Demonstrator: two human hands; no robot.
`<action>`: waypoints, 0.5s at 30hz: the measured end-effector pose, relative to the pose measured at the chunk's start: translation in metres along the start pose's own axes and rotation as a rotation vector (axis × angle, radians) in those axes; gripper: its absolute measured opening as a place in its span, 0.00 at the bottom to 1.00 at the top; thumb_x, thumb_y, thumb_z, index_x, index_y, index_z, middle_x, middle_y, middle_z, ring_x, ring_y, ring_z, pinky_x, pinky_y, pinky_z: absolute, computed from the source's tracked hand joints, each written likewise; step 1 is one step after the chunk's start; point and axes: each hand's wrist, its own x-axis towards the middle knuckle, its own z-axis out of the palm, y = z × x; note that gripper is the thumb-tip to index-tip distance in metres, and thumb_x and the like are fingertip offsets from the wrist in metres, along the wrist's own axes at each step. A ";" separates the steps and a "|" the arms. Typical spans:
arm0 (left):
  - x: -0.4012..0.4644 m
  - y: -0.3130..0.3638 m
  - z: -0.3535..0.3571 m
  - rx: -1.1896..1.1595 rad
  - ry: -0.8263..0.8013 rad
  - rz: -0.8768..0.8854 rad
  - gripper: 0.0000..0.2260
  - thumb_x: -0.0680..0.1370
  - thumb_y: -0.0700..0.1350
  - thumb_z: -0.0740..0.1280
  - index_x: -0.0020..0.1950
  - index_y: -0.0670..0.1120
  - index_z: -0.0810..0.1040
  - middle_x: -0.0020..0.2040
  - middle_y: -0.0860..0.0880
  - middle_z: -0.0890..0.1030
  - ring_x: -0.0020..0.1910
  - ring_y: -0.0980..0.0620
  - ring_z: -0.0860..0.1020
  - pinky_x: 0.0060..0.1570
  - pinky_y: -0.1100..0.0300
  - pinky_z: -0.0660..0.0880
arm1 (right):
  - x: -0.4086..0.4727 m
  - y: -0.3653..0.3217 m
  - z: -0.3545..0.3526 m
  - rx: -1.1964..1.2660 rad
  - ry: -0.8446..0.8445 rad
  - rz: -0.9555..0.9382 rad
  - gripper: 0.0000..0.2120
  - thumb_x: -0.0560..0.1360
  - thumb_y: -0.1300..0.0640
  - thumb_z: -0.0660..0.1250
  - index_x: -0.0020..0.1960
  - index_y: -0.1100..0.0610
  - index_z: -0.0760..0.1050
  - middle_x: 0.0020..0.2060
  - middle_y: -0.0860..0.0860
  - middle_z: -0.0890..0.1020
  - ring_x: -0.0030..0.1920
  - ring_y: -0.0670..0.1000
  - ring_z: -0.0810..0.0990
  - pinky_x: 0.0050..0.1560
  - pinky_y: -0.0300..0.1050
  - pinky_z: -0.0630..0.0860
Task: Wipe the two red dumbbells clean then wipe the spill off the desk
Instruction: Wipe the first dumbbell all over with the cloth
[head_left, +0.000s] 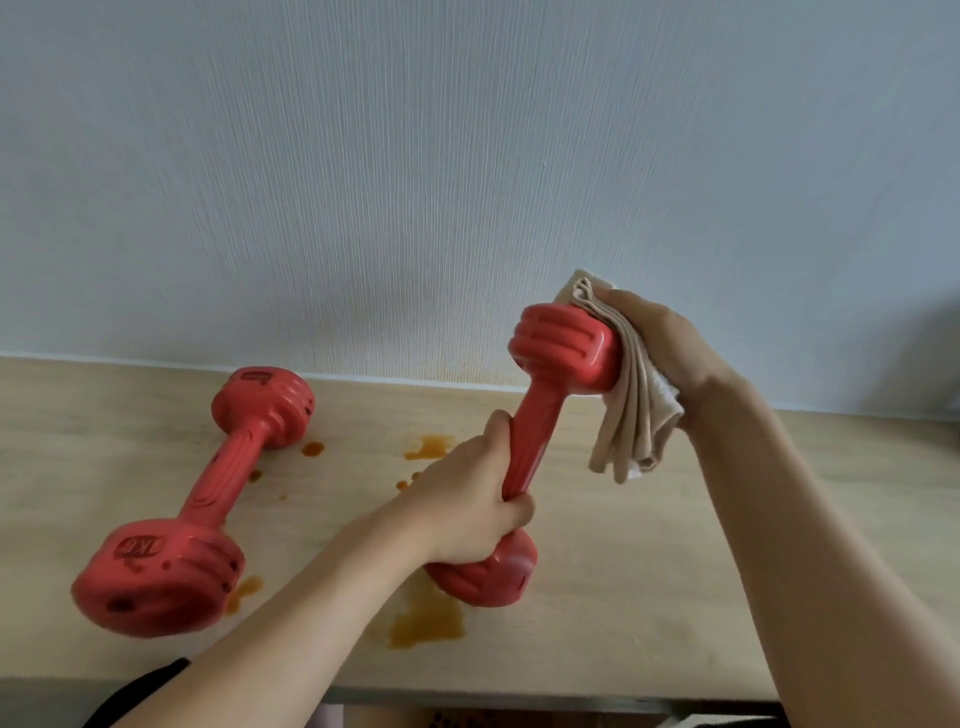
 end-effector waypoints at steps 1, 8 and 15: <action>0.001 0.000 0.000 0.000 0.008 0.002 0.13 0.76 0.45 0.65 0.49 0.48 0.60 0.40 0.47 0.73 0.38 0.46 0.76 0.38 0.50 0.72 | -0.001 0.000 0.001 0.046 -0.044 0.040 0.31 0.83 0.58 0.46 0.32 0.64 0.80 0.29 0.55 0.81 0.30 0.49 0.81 0.30 0.37 0.76; 0.003 0.003 -0.001 -0.077 0.055 -0.051 0.10 0.76 0.46 0.66 0.50 0.47 0.64 0.41 0.49 0.73 0.38 0.52 0.73 0.38 0.58 0.69 | 0.012 0.009 -0.010 -0.277 0.361 -0.108 0.13 0.78 0.56 0.63 0.39 0.63 0.77 0.28 0.51 0.79 0.28 0.46 0.77 0.33 0.39 0.75; 0.003 -0.001 0.000 -0.069 0.097 -0.060 0.10 0.77 0.45 0.65 0.46 0.46 0.62 0.37 0.49 0.70 0.34 0.54 0.70 0.33 0.60 0.65 | 0.011 0.018 -0.007 -0.980 0.619 -0.353 0.21 0.77 0.48 0.63 0.30 0.59 0.65 0.32 0.48 0.69 0.30 0.47 0.68 0.34 0.41 0.65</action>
